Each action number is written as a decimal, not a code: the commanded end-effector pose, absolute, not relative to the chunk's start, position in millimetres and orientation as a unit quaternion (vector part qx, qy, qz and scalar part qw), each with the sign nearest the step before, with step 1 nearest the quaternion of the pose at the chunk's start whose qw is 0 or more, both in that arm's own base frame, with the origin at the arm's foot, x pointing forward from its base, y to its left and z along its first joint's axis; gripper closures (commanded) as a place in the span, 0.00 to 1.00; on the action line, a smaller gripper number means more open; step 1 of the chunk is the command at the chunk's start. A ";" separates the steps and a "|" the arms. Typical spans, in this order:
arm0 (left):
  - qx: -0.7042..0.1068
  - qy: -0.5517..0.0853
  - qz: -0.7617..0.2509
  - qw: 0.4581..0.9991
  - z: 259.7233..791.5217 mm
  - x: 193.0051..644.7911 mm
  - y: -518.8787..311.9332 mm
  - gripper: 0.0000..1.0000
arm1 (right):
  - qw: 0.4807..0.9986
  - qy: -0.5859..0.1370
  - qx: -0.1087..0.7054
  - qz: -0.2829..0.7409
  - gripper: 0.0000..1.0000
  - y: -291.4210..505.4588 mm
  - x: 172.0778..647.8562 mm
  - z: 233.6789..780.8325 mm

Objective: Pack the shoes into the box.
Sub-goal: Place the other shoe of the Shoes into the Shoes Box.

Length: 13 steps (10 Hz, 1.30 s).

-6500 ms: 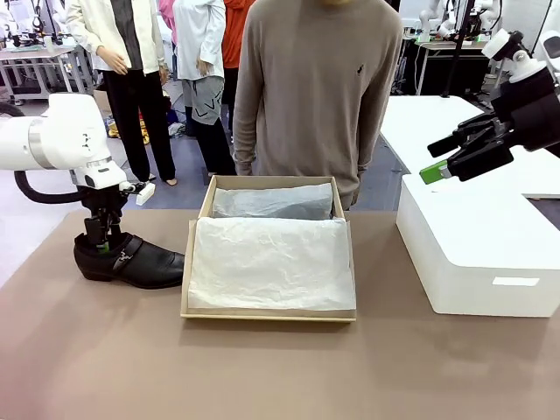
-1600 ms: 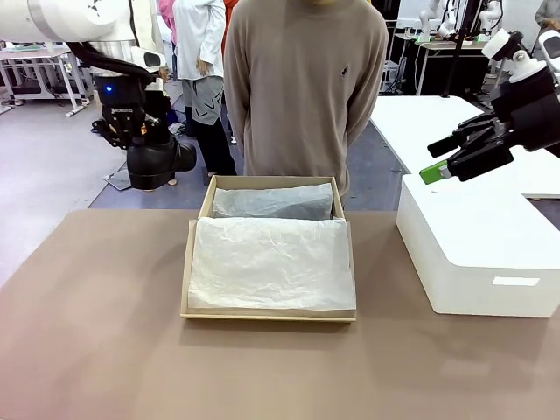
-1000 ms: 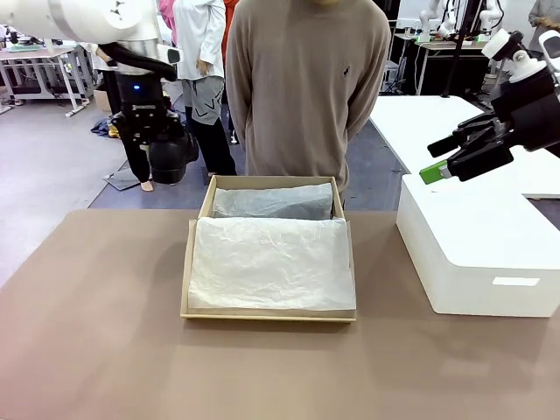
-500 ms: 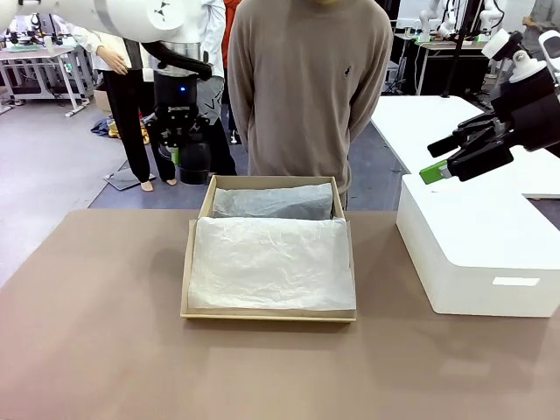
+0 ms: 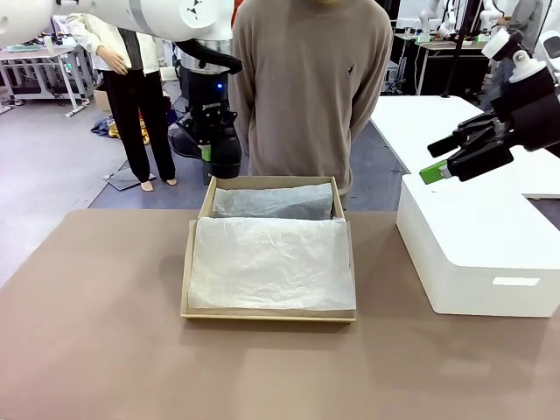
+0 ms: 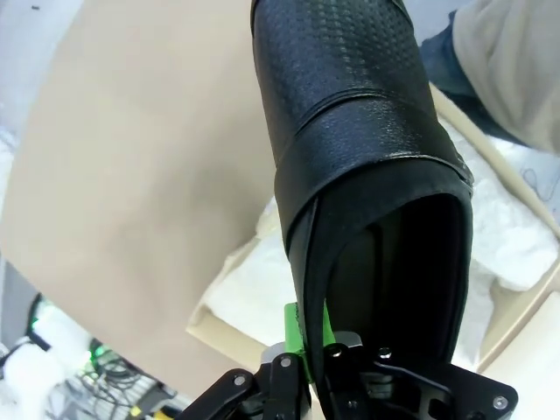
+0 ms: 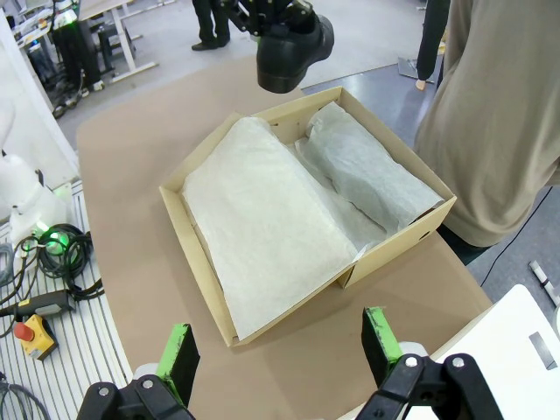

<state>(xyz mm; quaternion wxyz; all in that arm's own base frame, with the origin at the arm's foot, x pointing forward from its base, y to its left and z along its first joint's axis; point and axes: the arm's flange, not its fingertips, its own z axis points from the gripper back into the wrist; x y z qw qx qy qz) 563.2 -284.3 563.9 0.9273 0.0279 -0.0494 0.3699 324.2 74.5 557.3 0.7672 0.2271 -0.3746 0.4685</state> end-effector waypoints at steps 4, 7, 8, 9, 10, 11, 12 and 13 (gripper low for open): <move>0.015 -0.059 0.391 0.918 562.9 564.4 -298.2 1.00 | 0.756 -0.382 0.236 0.477 0.00 74.1 327.9 556.6; 0.015 -0.059 0.391 0.918 562.9 564.4 -298.2 1.00 | 0.756 -0.382 0.236 0.477 0.00 74.1 327.9 556.6; 0.018 -0.056 0.389 0.919 559.7 564.7 -301.2 1.00 | 0.756 -0.382 0.236 0.477 0.00 74.1 327.9 556.6; 0.025 -0.068 0.430 0.900 558.4 563.7 -312.8 1.00 | 0.756 -0.382 0.236 0.477 0.00 74.1 327.9 556.6; 0.028 -0.076 0.469 0.879 560.2 562.9 -328.8 1.00 | 0.756 -0.382 0.236 0.477 0.00 74.1 327.9 556.6; 0.020 -0.066 0.496 0.865 560.9 563.1 -344.1 1.00 | 0.756 -0.382 0.236 0.477 0.00 74.1 327.9 556.6; 0.021 -0.060 0.521 0.851 559.9 563.3 -355.9 1.00 | 0.756 -0.382 0.236 0.477 0.00 74.1 327.9 556.6; 0.021 -0.054 0.539 0.840 557.1 564.6 -369.4 1.00 | 0.756 -0.382 0.236 0.477 0.00 74.1 327.9 556.6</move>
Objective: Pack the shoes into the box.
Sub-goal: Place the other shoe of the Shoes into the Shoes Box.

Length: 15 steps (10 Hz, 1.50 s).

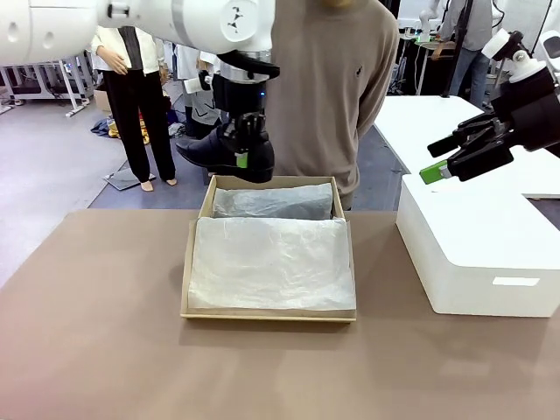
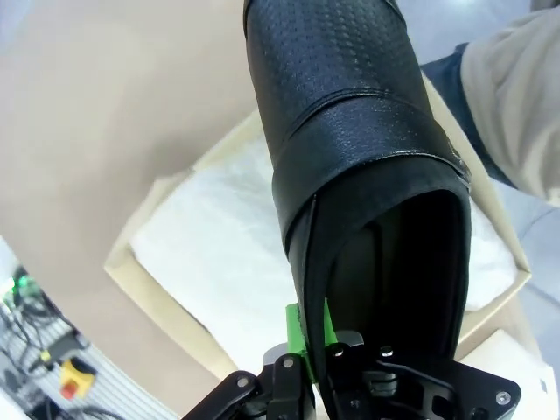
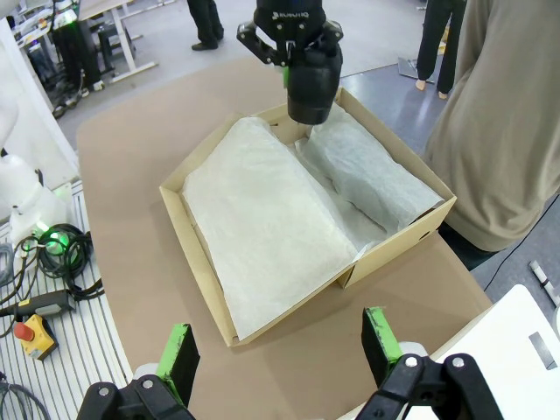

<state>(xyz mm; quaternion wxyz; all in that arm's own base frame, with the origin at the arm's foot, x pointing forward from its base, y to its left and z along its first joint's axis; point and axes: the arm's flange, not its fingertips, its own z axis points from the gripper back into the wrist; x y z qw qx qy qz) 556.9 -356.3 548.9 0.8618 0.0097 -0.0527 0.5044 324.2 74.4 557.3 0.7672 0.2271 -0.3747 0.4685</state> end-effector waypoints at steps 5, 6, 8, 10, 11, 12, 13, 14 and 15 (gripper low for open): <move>0.021 -0.051 0.623 0.780 536.7 570.9 -437.6 1.00 | 0.756 -0.382 0.236 0.477 0.00 74.1 327.9 556.6; 0.015 -0.049 0.633 0.772 533.6 570.5 -448.3 1.00 | 0.756 -0.382 0.236 0.477 0.00 74.1 327.9 556.6; 0.029 -0.046 0.634 0.771 533.6 568.3 -456.2 1.00 | 0.756 -0.382 0.236 0.477 0.00 74.1 327.9 556.6; 0.000 -0.037 0.613 0.789 514.3 559.2 -444.4 1.00 | 0.756 -0.382 0.236 0.477 0.00 74.1 327.9 556.6; 0.000 -0.037 0.613 0.789 514.3 559.2 -444.4 1.00 | 0.756 -0.382 0.236 0.477 0.00 74.1 327.9 556.6; 0.000 -0.037 0.613 0.789 514.3 559.2 -444.4 1.00 | 0.756 -0.382 0.236 0.477 0.00 74.1 327.9 556.6; 0.002 -0.034 0.613 0.790 509.8 561.3 -449.2 1.00 | 0.756 -0.382 0.236 0.477 0.00 74.1 327.9 556.6; 0.002 -0.038 0.629 0.777 509.9 558.3 -447.8 1.00 | 0.756 -0.382 0.236 0.477 0.00 74.1 327.9 556.6; -0.001 -0.042 0.635 0.771 509.9 557.3 -454.4 1.00 | 0.756 -0.382 0.236 0.477 0.00 74.1 327.9 556.6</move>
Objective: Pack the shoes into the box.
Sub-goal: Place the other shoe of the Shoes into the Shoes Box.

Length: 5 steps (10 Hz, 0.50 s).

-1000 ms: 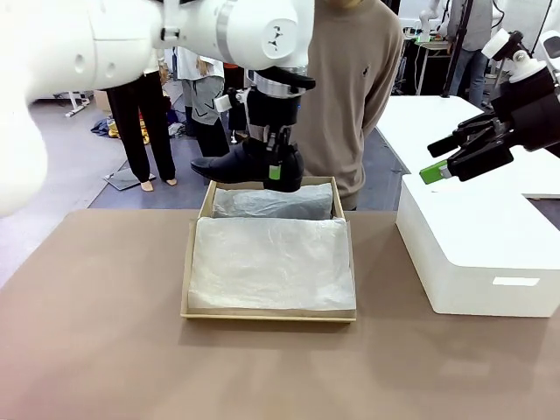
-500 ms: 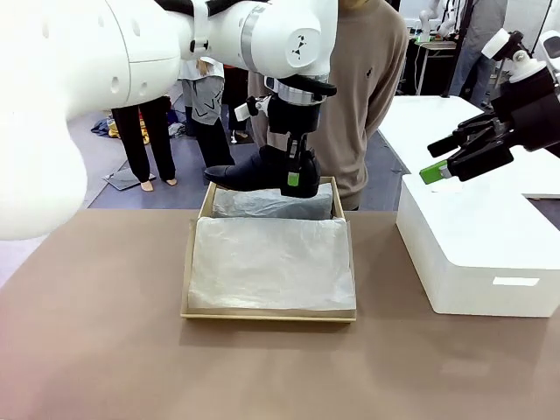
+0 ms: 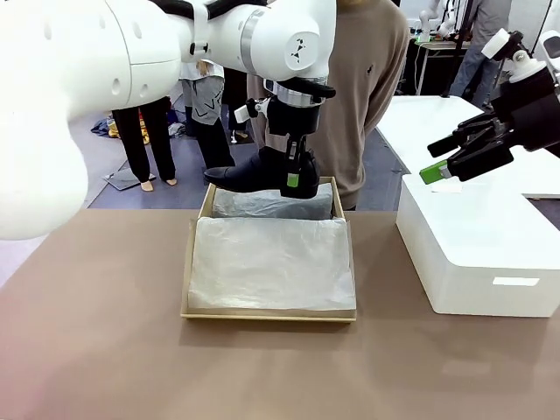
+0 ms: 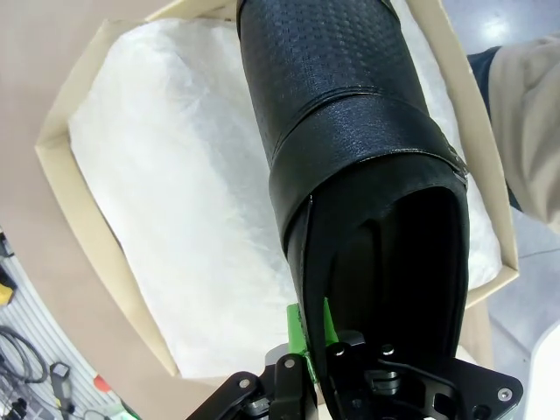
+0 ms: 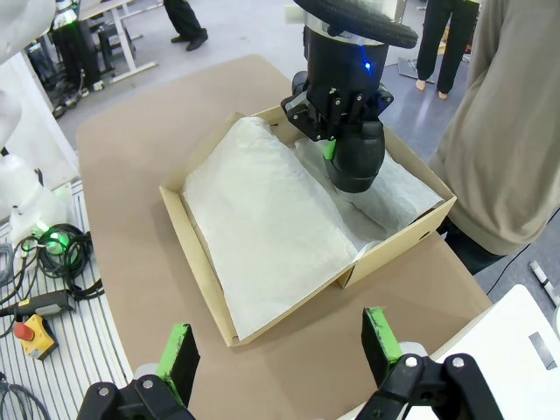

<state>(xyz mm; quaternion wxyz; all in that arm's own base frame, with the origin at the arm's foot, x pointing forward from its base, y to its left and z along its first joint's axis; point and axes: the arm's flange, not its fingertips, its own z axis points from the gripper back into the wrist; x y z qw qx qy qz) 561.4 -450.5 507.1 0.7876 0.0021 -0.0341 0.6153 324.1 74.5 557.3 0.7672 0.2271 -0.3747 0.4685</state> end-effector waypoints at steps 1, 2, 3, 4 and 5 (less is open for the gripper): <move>-0.002 -0.044 0.636 0.770 507.6 557.6 -462.6 1.00 | 0.756 -0.382 0.236 0.477 0.00 74.1 327.9 556.6; -0.004 -0.041 0.637 0.770 505.8 558.9 -471.0 1.00 | 0.756 -0.382 0.236 0.477 0.00 74.1 327.9 556.6; 0.000 -0.039 0.645 0.763 504.0 559.8 -477.4 1.00 | 0.756 -0.382 0.236 0.477 0.00 74.1 327.9 556.6; 0.000 -0.041 0.649 0.759 503.3 559.4 -483.8 1.00 | 0.756 -0.382 0.236 0.477 0.00 74.1 327.9 556.6; 0.004 -0.042 0.658 0.752 502.9 560.1 -487.8 1.00 | 0.756 -0.382 0.236 0.477 0.00 74.1 327.9 556.6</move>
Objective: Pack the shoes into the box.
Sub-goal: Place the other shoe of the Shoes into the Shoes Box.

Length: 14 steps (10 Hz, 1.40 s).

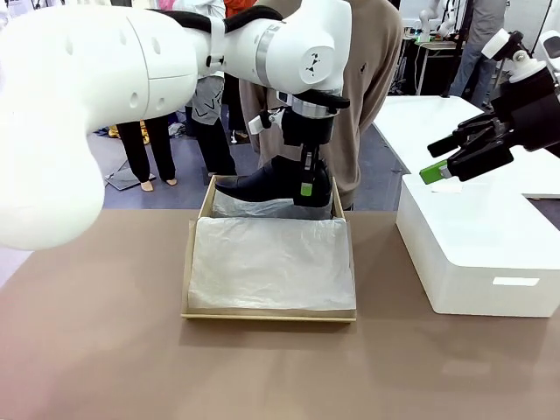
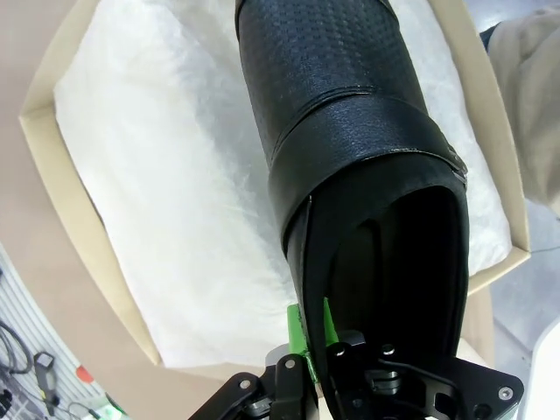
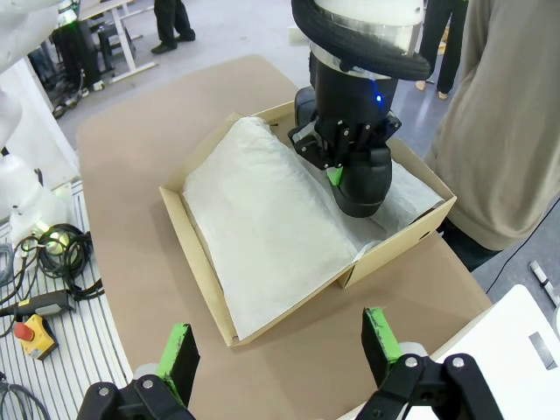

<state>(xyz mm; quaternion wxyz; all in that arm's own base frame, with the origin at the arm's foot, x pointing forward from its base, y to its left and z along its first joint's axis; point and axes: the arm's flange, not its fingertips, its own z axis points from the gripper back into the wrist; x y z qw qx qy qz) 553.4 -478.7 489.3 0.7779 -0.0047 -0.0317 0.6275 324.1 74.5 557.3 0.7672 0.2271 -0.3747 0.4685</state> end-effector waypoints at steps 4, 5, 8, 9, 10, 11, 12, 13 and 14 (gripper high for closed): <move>0.008 -0.048 0.669 0.741 491.9 558.6 -499.7 1.00 | 0.756 -0.382 0.236 0.477 0.00 74.1 327.9 556.6; 0.010 -0.046 0.671 0.740 488.1 559.3 -499.8 1.00 | 0.756 -0.382 0.236 0.477 0.00 74.1 327.9 556.6; 0.014 -0.041 0.679 0.733 481.2 560.2 -499.2 1.00 | 0.756 -0.382 0.236 0.477 0.00 74.1 327.9 556.6; 0.015 -0.036 0.680 0.732 477.1 560.5 -497.5 1.00 | 0.756 -0.382 0.236 0.477 0.00 74.1 327.9 556.6; 0.015 -0.033 0.683 0.730 474.0 560.5 -496.0 1.00 | 0.756 -0.382 0.236 0.477 0.00 74.1 327.9 556.6; 0.017 -0.031 0.683 0.729 470.0 560.0 -495.5 1.00 | 0.756 -0.382 0.236 0.477 0.00 74.1 327.9 556.6; 0.019 -0.029 0.685 0.728 465.8 559.7 -495.3 1.00 | 0.756 -0.382 0.236 0.477 0.00 74.1 327.9 556.6; 0.020 -0.027 0.686 0.727 463.1 559.9 -495.3 1.00 | 0.756 -0.382 0.236 0.477 0.00 74.1 327.9 556.6; 0.022 -0.025 0.686 0.727 459.4 560.1 -495.7 1.00 | 0.756 -0.382 0.236 0.477 0.00 74.1 327.9 556.6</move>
